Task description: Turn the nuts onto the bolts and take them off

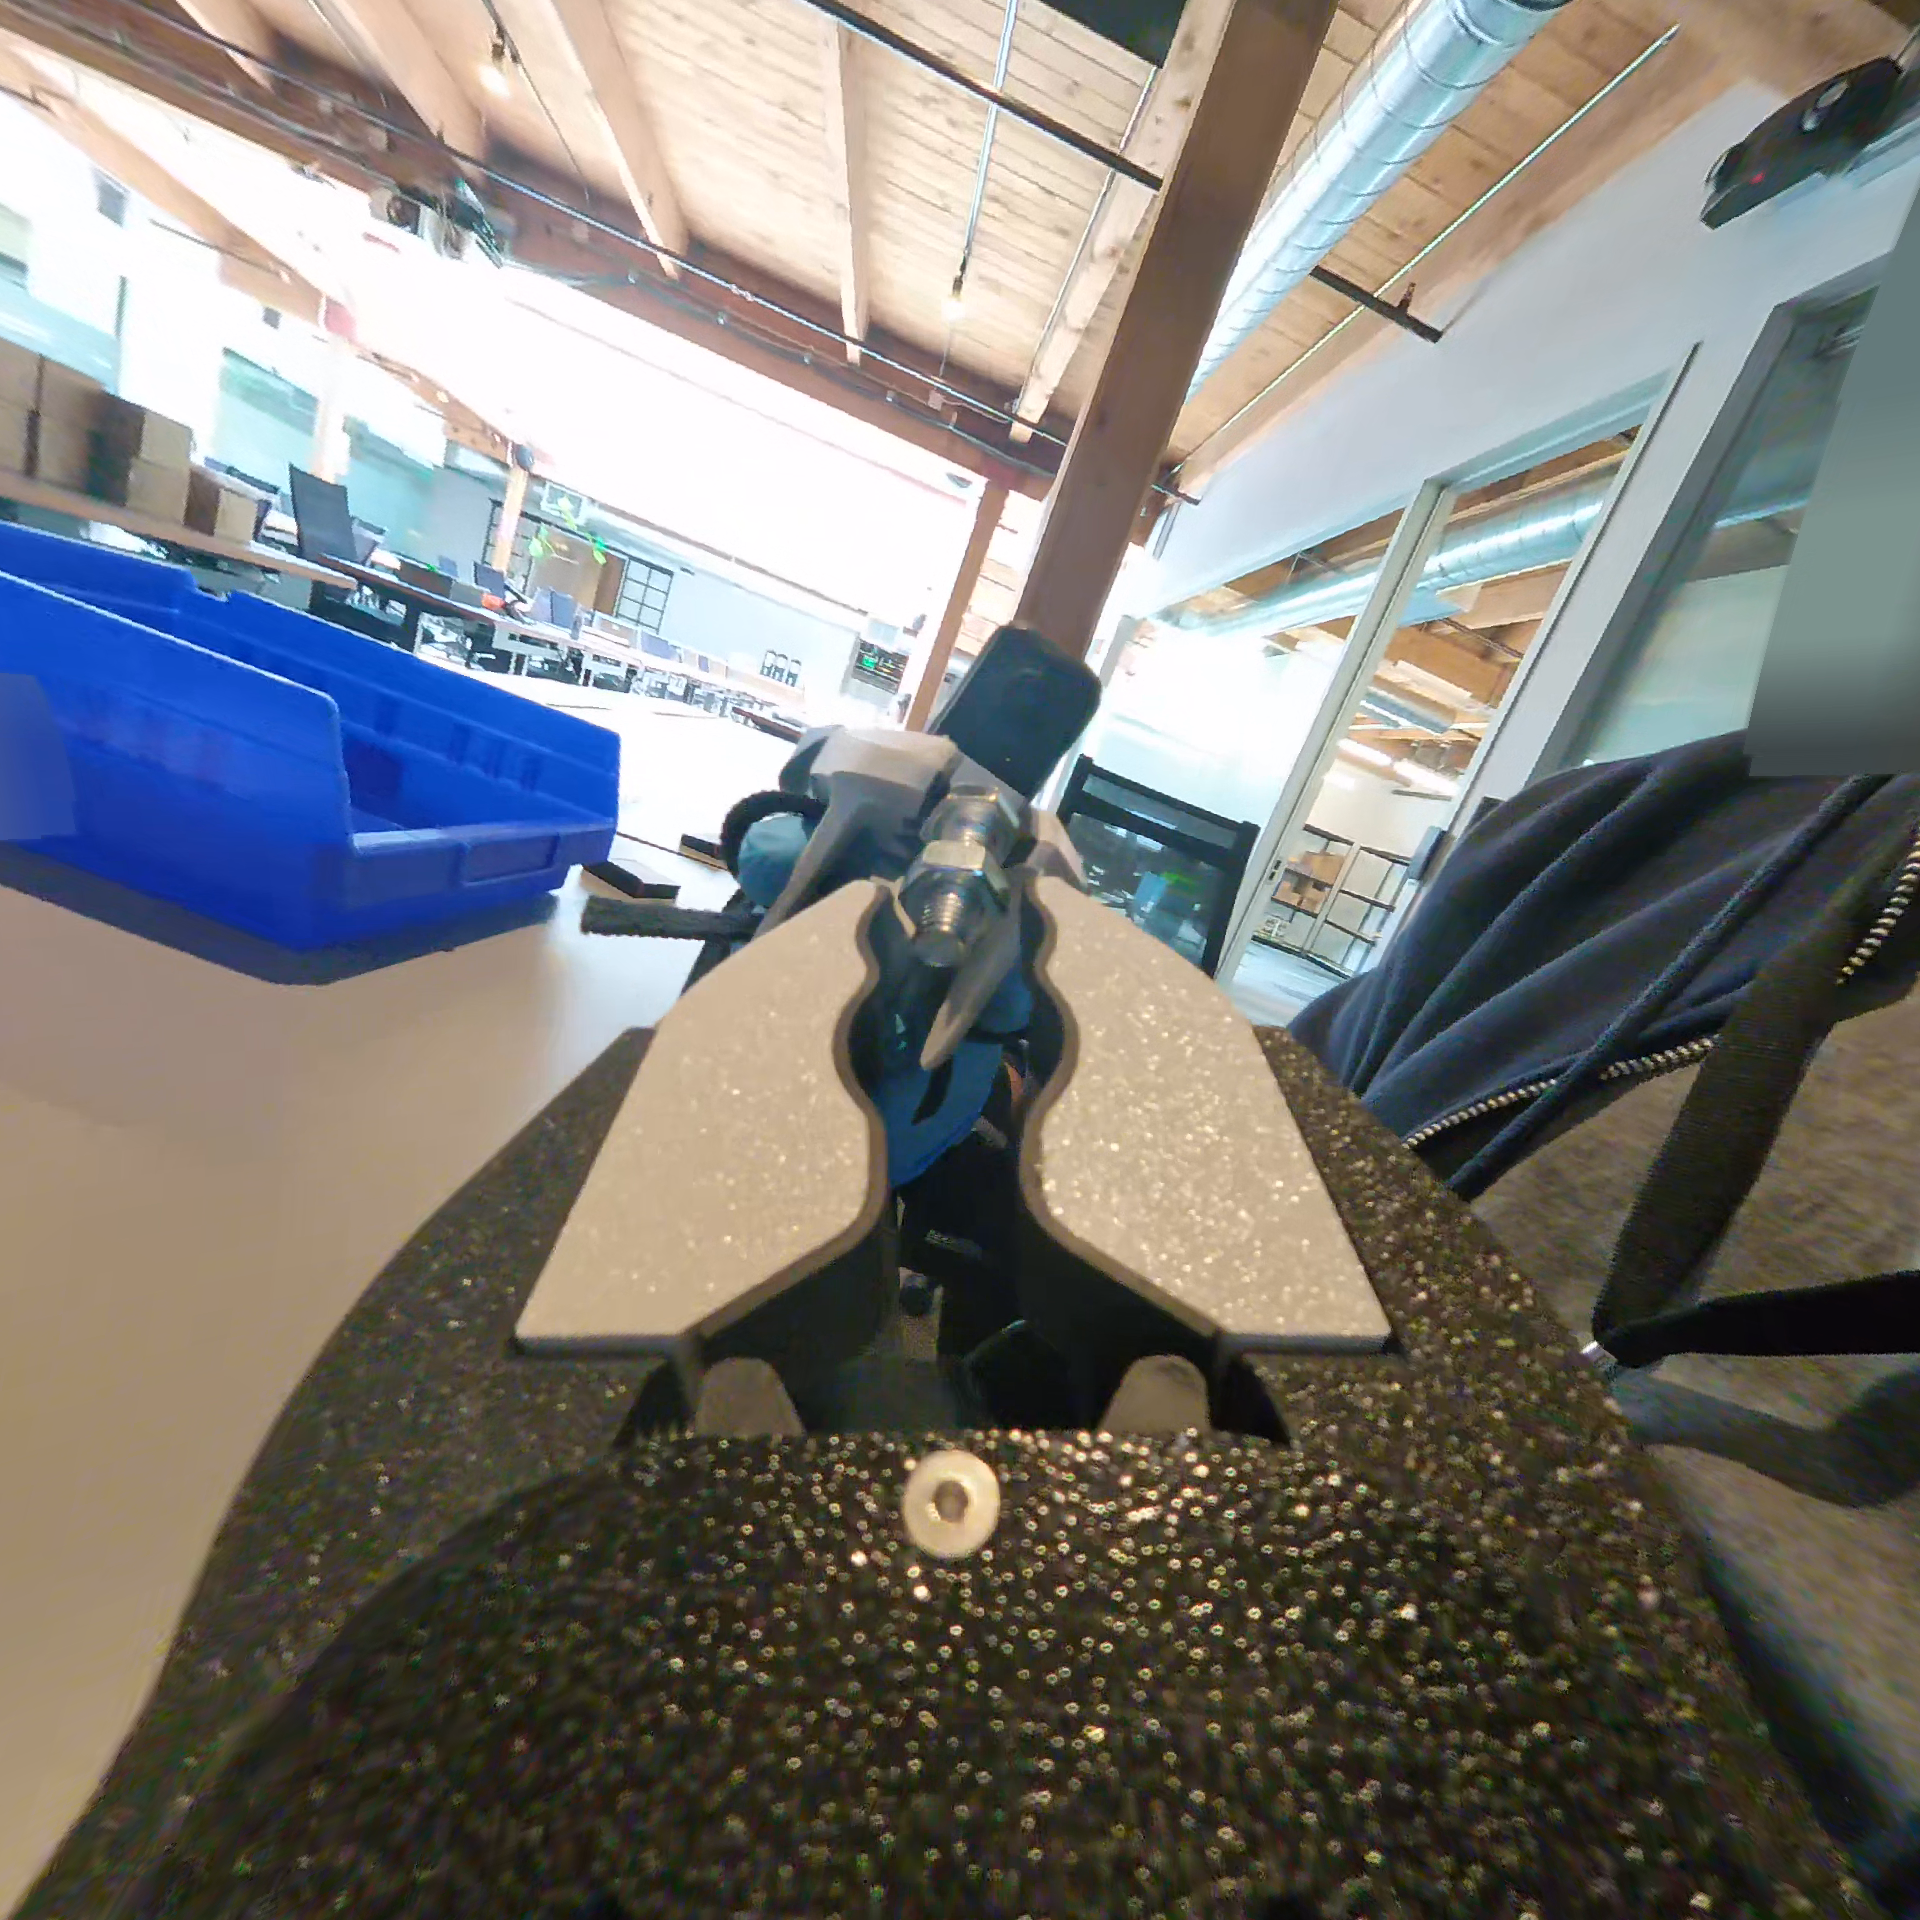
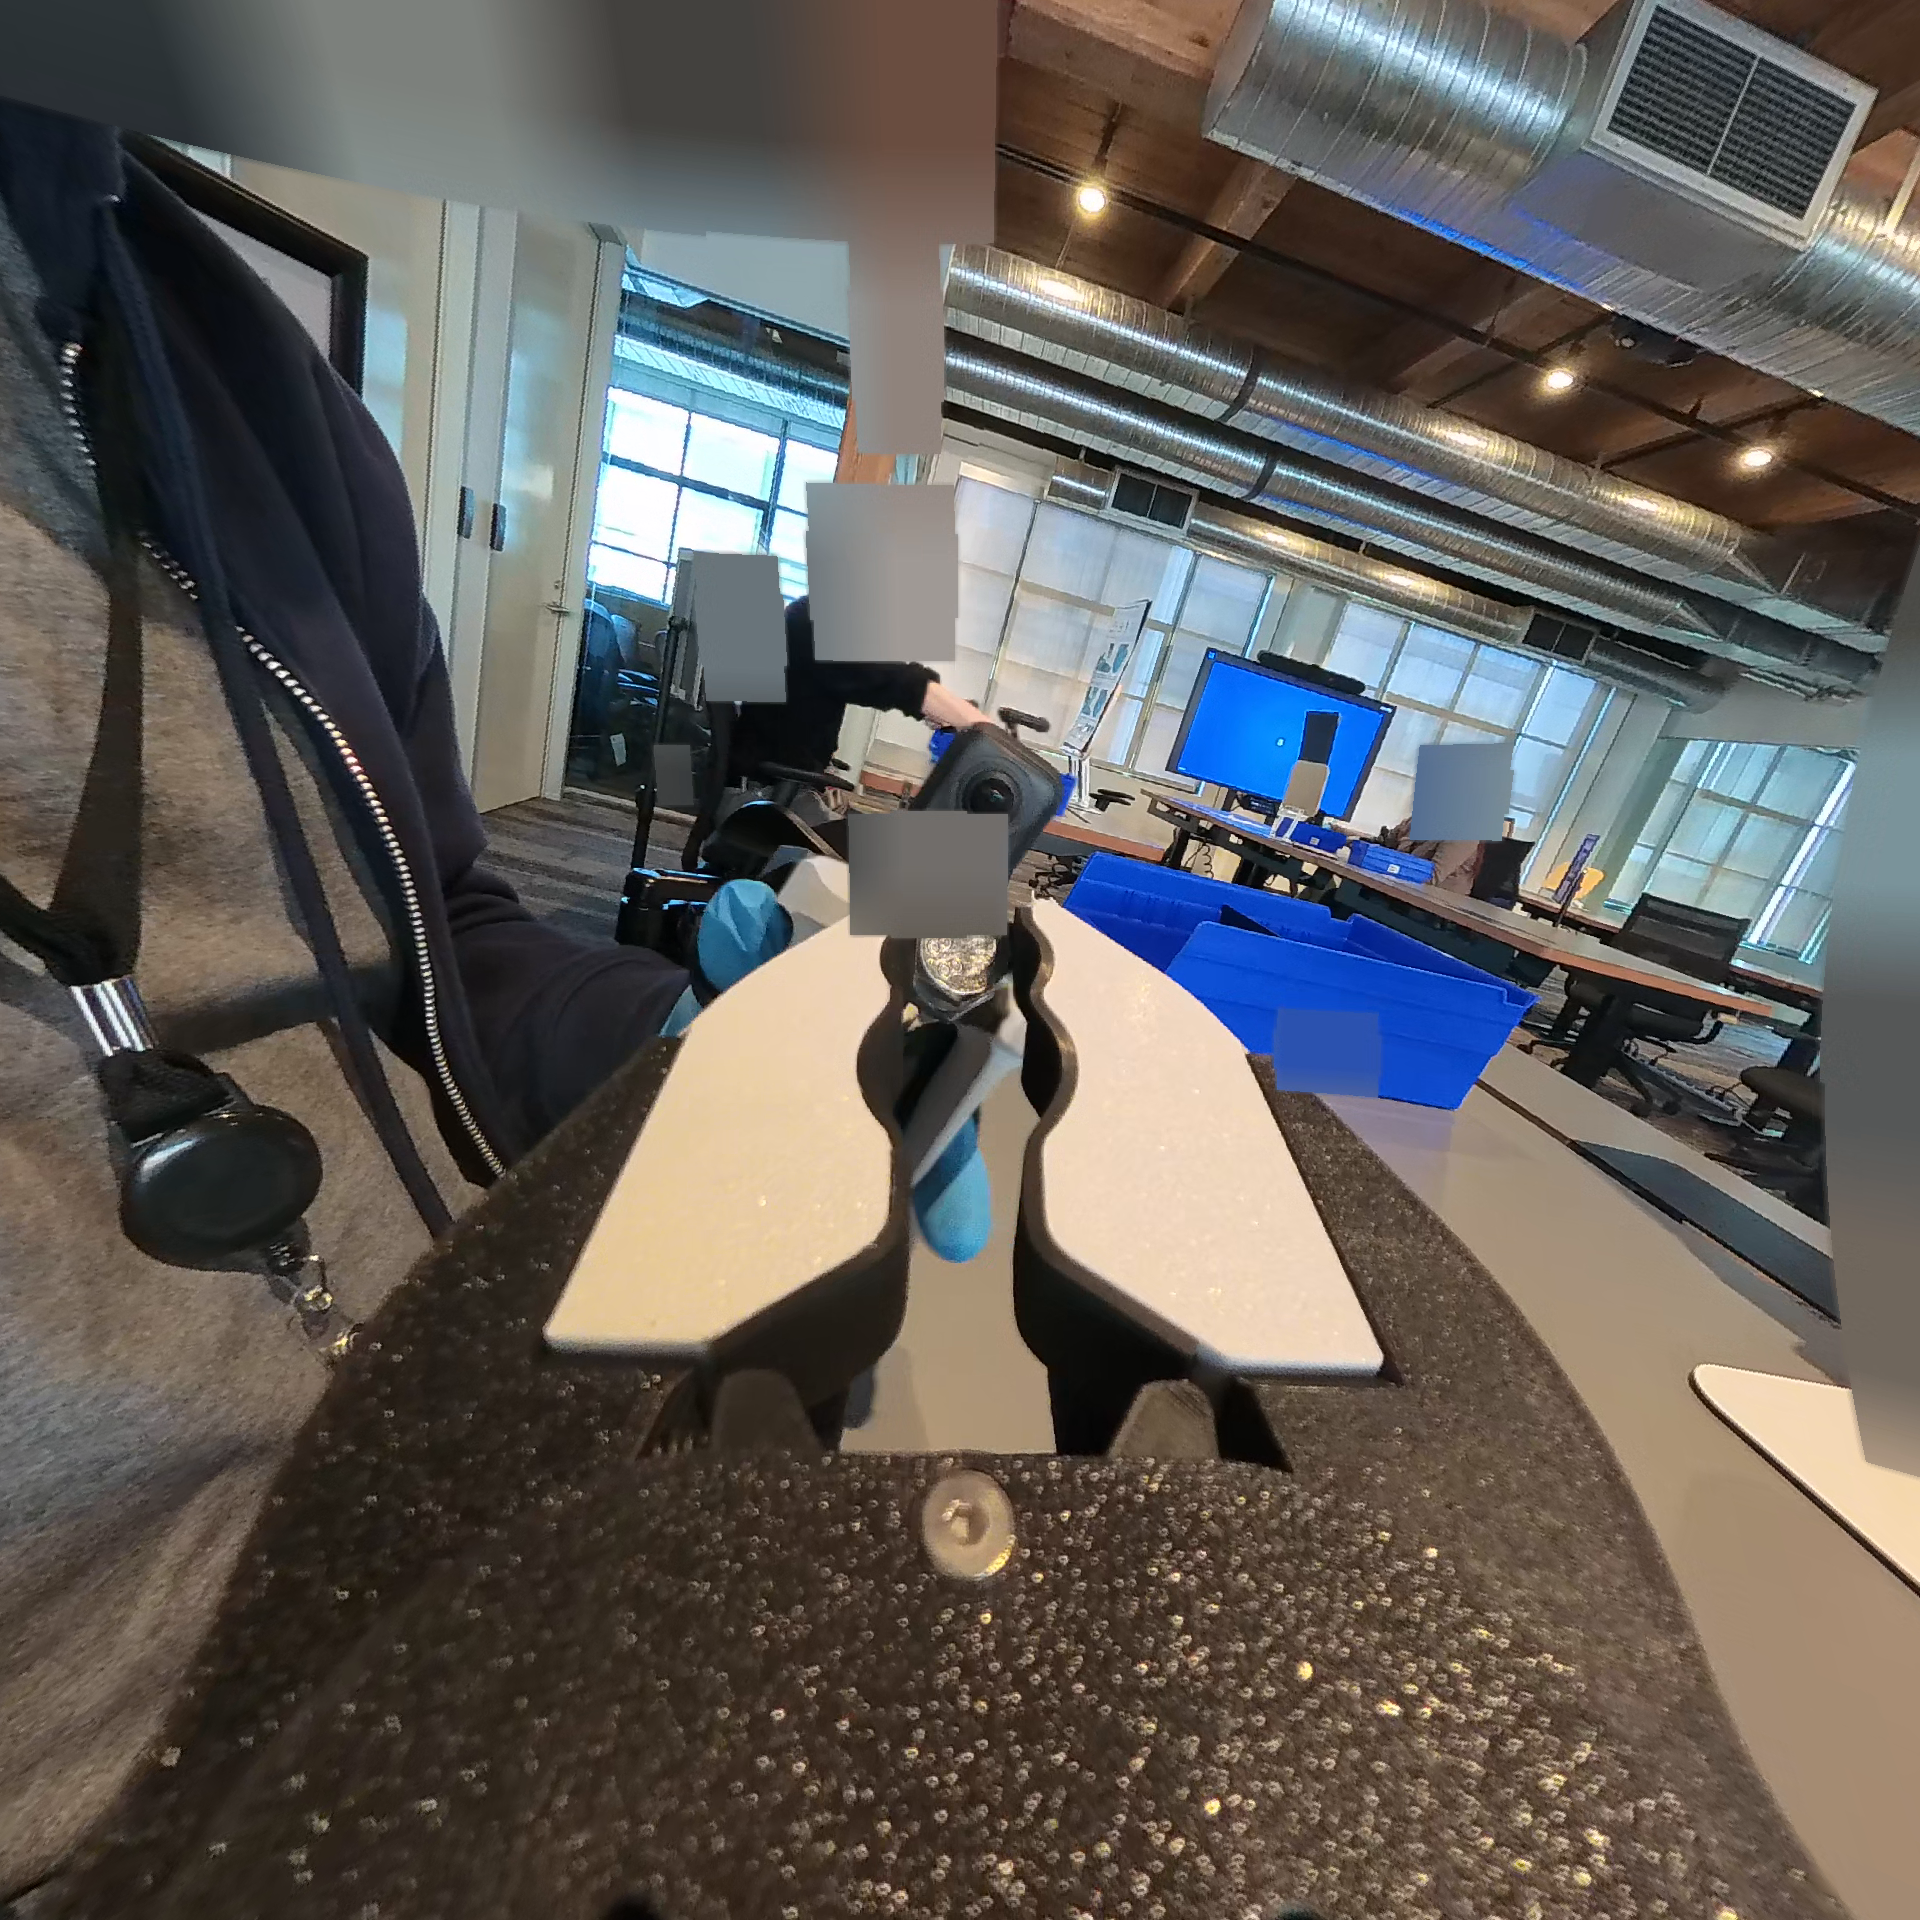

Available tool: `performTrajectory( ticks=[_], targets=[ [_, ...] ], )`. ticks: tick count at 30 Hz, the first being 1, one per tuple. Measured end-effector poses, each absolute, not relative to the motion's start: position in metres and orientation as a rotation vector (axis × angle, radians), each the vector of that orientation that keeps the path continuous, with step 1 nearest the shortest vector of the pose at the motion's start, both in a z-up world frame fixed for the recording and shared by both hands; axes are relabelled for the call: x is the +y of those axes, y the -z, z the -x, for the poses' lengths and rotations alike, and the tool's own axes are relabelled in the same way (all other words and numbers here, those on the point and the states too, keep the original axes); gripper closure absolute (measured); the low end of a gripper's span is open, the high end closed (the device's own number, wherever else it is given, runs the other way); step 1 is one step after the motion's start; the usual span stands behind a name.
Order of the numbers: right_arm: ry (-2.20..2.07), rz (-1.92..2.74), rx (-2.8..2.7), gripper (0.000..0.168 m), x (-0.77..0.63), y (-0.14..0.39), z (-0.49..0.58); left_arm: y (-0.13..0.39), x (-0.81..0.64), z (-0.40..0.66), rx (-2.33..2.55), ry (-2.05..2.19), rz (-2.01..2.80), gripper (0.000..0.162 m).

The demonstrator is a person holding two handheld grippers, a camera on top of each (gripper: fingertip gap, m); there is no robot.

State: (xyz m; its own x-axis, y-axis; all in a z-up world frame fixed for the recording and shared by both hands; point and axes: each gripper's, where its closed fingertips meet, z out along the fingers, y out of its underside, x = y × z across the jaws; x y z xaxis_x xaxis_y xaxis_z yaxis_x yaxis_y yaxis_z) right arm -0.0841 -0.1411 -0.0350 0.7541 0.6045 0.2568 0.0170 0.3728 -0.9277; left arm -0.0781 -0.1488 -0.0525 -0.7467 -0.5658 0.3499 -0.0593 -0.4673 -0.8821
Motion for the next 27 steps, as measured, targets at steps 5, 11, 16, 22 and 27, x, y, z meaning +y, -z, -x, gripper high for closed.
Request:
performTrajectory(
  ticks=[5,11,16,22,27],
  targets=[
    [-0.413,1.139,-0.640,0.151,-0.141,0.035,0.084,0.052,-0.149,0.079,1.394,2.250,0.882,0.144],
    [-0.419,1.136,-0.647,0.151,-0.142,0.035,0.086,0.051,-0.146,0.078,1.371,1.644,0.544,0.143],
    [-0.414,1.138,-0.649,0.151,-0.142,0.035,0.086,0.053,-0.143,0.076,1.335,1.209,0.364,0.139],
    [-0.421,1.129,-0.634,0.151,-0.142,0.033,0.084,0.041,-0.139,0.082,1.294,1.692,0.552,0.126],
    [-0.419,1.130,-0.635,0.151,-0.142,0.033,0.084,0.042,-0.137,0.080,1.299,2.123,0.788,0.130]
  ],
)
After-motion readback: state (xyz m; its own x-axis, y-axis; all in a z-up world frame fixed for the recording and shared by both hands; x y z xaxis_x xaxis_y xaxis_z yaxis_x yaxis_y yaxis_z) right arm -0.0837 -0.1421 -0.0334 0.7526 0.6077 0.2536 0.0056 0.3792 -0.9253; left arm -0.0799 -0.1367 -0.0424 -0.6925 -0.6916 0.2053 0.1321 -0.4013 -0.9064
